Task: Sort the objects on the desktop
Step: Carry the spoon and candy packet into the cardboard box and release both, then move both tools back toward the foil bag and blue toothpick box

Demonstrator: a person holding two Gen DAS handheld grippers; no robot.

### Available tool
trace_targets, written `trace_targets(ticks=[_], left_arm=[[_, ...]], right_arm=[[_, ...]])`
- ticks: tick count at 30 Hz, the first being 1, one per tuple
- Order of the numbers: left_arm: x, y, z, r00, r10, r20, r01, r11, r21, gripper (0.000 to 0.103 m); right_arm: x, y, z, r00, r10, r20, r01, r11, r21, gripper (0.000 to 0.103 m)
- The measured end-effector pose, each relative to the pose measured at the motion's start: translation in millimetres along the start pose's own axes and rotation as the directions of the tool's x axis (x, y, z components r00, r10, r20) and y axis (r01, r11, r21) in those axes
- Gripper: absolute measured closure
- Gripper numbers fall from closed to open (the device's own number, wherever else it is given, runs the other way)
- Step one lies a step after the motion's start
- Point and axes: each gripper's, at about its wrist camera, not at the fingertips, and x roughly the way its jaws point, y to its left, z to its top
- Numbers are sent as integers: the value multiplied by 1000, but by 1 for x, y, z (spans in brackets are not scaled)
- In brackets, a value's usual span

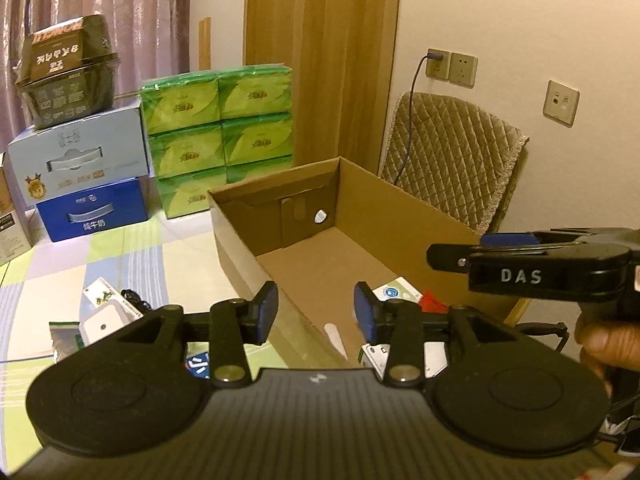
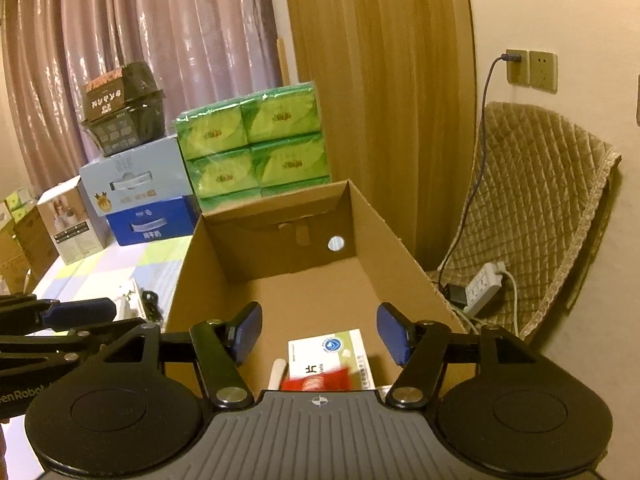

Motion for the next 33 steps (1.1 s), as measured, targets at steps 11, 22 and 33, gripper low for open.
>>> trace_targets(ticks=[11,22,33], left_arm=[[-28,10,-9,1000,25,-9,-25,1000,0,58],[-65,31,-21,997,79,4,-79,997,-4,38],[-97,64,-41,988,155,-15,-155,988,6,19]], right_arm=[[-25,22,2,1000,12,22,-12,1000,-14,35],[-48,60,7,996,70,57,-68,997,-41,23],[-51,106,0,989,138,53,-134,988,-75,14]])
